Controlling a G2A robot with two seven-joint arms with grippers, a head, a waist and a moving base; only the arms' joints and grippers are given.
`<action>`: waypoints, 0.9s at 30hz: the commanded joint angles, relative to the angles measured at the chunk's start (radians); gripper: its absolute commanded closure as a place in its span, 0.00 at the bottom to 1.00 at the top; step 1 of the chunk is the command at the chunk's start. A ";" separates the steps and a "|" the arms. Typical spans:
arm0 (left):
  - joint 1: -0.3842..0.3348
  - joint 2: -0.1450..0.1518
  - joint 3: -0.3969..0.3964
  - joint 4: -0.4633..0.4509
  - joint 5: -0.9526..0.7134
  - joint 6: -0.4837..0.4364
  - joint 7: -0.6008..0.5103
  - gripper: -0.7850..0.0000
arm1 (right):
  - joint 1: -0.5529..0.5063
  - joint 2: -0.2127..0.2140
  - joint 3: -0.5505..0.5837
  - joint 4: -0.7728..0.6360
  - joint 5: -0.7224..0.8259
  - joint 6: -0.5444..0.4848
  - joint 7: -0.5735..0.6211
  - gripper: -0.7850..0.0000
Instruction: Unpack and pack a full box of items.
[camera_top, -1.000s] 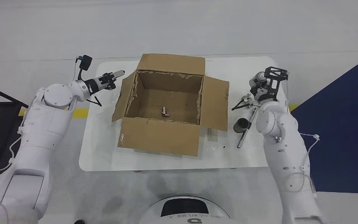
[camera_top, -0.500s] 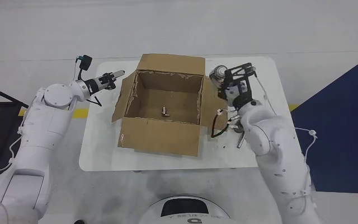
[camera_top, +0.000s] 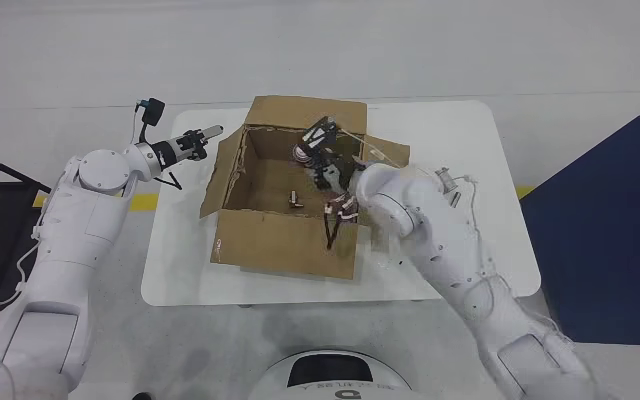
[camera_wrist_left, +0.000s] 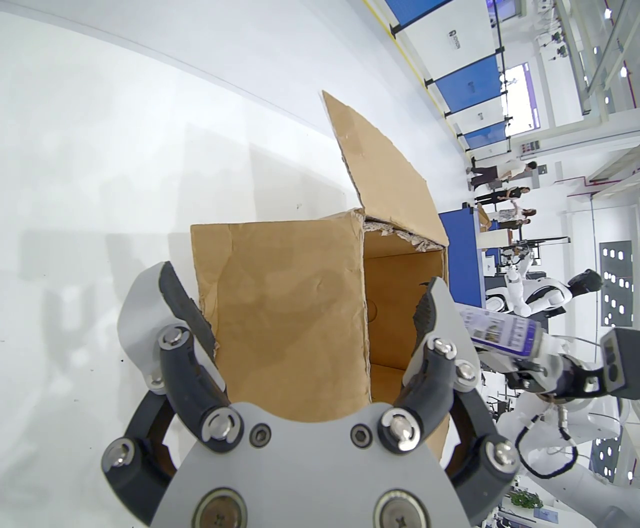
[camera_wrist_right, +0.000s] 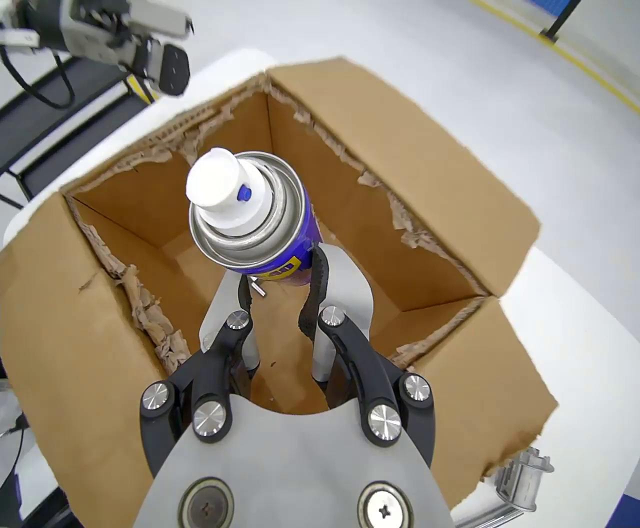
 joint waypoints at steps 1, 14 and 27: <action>0.000 0.000 0.000 0.000 0.000 0.000 0.000 0.00 | 0.071 -0.019 -0.058 0.099 0.006 0.031 0.076 0.95; 0.000 0.000 0.000 0.000 0.000 0.000 0.000 0.00 | 0.232 -0.097 -0.201 0.297 0.044 0.114 0.161 0.69; 0.000 0.000 0.000 0.000 0.000 0.000 0.000 0.00 | -0.166 0.013 0.211 -0.289 -0.031 0.030 -0.009 0.51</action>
